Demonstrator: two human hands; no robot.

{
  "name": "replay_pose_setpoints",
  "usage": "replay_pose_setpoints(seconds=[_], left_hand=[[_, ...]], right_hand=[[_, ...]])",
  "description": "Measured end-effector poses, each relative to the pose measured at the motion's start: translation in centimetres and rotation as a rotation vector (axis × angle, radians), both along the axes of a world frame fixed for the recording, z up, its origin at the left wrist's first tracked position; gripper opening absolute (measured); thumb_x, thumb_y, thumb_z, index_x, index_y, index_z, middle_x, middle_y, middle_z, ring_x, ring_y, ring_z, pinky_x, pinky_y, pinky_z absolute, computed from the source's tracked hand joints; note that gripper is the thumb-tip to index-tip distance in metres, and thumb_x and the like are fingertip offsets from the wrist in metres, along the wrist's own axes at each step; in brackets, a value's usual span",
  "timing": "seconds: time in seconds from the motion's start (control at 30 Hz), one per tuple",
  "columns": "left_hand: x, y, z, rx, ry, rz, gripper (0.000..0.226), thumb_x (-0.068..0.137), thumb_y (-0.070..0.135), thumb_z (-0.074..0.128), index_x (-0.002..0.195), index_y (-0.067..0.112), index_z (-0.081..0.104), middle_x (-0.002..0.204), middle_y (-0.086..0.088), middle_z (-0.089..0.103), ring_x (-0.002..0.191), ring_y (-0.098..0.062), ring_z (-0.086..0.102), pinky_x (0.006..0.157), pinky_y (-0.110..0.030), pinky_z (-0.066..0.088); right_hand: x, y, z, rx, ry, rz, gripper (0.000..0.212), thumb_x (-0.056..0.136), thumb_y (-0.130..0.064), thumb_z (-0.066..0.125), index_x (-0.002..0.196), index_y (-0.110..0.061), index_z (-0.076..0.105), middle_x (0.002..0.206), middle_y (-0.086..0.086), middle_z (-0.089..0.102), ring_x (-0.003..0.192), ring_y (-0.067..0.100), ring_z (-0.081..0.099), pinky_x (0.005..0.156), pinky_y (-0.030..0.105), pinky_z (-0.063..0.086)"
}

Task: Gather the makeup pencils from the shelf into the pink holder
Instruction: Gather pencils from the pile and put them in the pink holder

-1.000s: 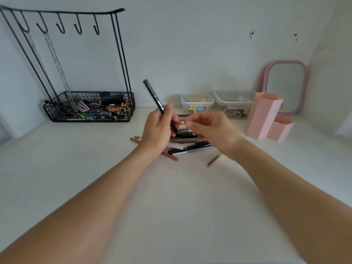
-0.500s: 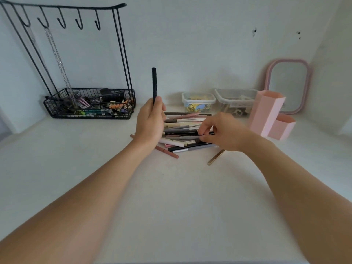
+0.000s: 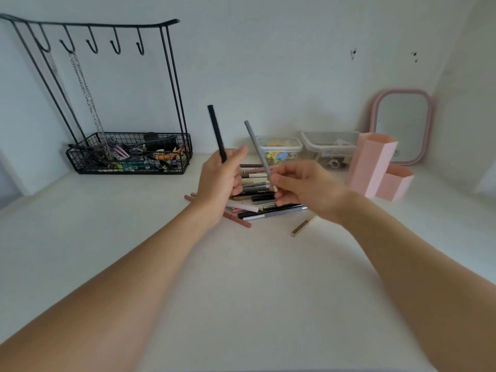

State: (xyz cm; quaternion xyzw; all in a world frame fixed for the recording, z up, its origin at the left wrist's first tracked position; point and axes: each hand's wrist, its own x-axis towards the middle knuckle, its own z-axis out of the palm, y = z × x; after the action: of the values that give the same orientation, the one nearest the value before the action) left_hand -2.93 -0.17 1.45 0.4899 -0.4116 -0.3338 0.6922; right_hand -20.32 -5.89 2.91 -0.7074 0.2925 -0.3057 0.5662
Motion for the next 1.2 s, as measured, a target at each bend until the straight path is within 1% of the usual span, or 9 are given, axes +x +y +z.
replay_pose_setpoints(seconds=[0.1, 0.2, 0.37, 0.47, 0.6, 0.7, 0.93, 1.07, 1.2], left_hand=[[-1.1, 0.2, -0.2, 0.021, -0.091, -0.042, 0.019, 0.091, 0.031, 0.073, 0.091, 0.014, 0.065, 0.055, 0.010, 0.054, 0.050, -0.009, 0.050, 0.046, -0.023, 0.039], [-1.4, 0.3, -0.6, 0.014, -0.223, -0.030, 0.014, 0.096, 0.030, 0.068, 0.087, 0.018, 0.069, 0.068, 0.005, 0.067, 0.062, -0.013, 0.063, 0.054, -0.027, 0.047], [-1.0, 0.1, -0.6, 0.035, -0.385, 0.117, 0.036, 0.106, 0.037, 0.047, 0.077, 0.018, 0.058, 0.066, 0.007, 0.060, 0.063, -0.014, 0.058, 0.063, -0.036, 0.051], [-0.2, 0.1, 0.0, 0.043, -0.209, 0.127, 0.035, 0.108, 0.039, 0.038, 0.086, 0.015, 0.047, 0.066, 0.001, 0.054, 0.056, -0.014, 0.059, 0.047, -0.031, 0.052], [1.3, -0.1, 0.5, 0.111, -0.130, 0.135, 0.037, 0.107, 0.041, 0.041, 0.077, 0.020, 0.038, 0.049, 0.010, 0.033, 0.041, -0.009, 0.030, 0.039, -0.020, 0.023], [1.6, -0.2, 0.2, 0.172, -0.104, 0.146, 0.040, 0.105, 0.043, 0.046, 0.072, 0.023, 0.038, 0.046, 0.013, 0.028, 0.038, -0.008, 0.022, 0.039, -0.018, 0.016], [1.6, -0.1, 0.0, 0.153, -0.079, 0.136, 0.040, 0.105, 0.043, 0.047, 0.072, 0.022, 0.040, 0.047, 0.012, 0.030, 0.040, -0.009, 0.022, 0.040, -0.020, 0.016], [1.7, -0.2, -0.2, 0.149, -0.080, 0.122, 0.039, 0.104, 0.043, 0.048, 0.073, 0.020, 0.044, 0.047, 0.011, 0.032, 0.040, -0.009, 0.024, 0.040, -0.020, 0.019], [1.7, -0.2, 0.0, 0.119, -0.044, 0.144, 0.039, 0.105, 0.040, 0.049, 0.073, 0.018, 0.046, 0.045, 0.012, 0.032, 0.039, -0.008, 0.024, 0.039, -0.020, 0.018]], right_hand=[[2.0, 1.8, -0.9, 0.049, -0.134, 0.055, 0.008, 0.096, -0.004, 0.058, 0.096, 0.002, 0.063, 0.077, 0.011, 0.062, 0.065, 0.017, 0.063, 0.067, 0.027, 0.060], [2.9, 2.6, -1.2, 0.006, -0.161, -0.013, 0.015, 0.095, -0.005, 0.061, 0.099, 0.010, 0.064, 0.077, 0.016, 0.063, 0.063, 0.019, 0.064, 0.066, 0.027, 0.060], [2.8, 2.7, -1.3, -0.148, -0.074, -0.116, 0.010, 0.087, -0.006, 0.072, 0.093, 0.001, 0.070, 0.076, 0.012, 0.069, 0.061, 0.014, 0.064, 0.060, 0.024, 0.057], [2.5, 1.7, -1.4, -0.472, 0.168, -0.233, 0.011, 0.080, -0.022, 0.079, 0.085, -0.014, 0.074, 0.074, 0.000, 0.070, 0.054, -0.001, 0.053, 0.056, 0.014, 0.045], [2.5, 1.5, -1.7, -0.677, 0.405, -0.189, 0.019, 0.076, -0.034, 0.081, 0.082, -0.018, 0.075, 0.070, -0.006, 0.067, 0.056, -0.002, 0.053, 0.053, 0.010, 0.039], [2.8, 1.8, -2.0, -0.716, 0.459, -0.149, 0.018, 0.075, -0.034, 0.081, 0.083, -0.018, 0.076, 0.074, -0.003, 0.070, 0.065, 0.007, 0.057, 0.056, 0.014, 0.039], [2.3, 1.0, -1.7, -0.748, 0.507, -0.173, 0.010, 0.085, -0.025, 0.072, 0.080, -0.019, 0.078, 0.073, -0.004, 0.072, 0.068, 0.011, 0.062, 0.060, 0.020, 0.045], [1.4, 0.1, -1.3, -0.759, 0.543, -0.191, 0.008, 0.087, -0.025, 0.071, 0.085, -0.018, 0.076, 0.081, -0.006, 0.070, 0.066, 0.004, 0.057, 0.060, 0.013, 0.041], [0.2, -0.8, 0.2, -0.665, 0.396, -0.272, 0.005, 0.086, -0.019, 0.073, 0.083, -0.016, 0.076, 0.076, -0.007, 0.068, 0.057, -0.005, 0.053, 0.057, 0.004, 0.038]])
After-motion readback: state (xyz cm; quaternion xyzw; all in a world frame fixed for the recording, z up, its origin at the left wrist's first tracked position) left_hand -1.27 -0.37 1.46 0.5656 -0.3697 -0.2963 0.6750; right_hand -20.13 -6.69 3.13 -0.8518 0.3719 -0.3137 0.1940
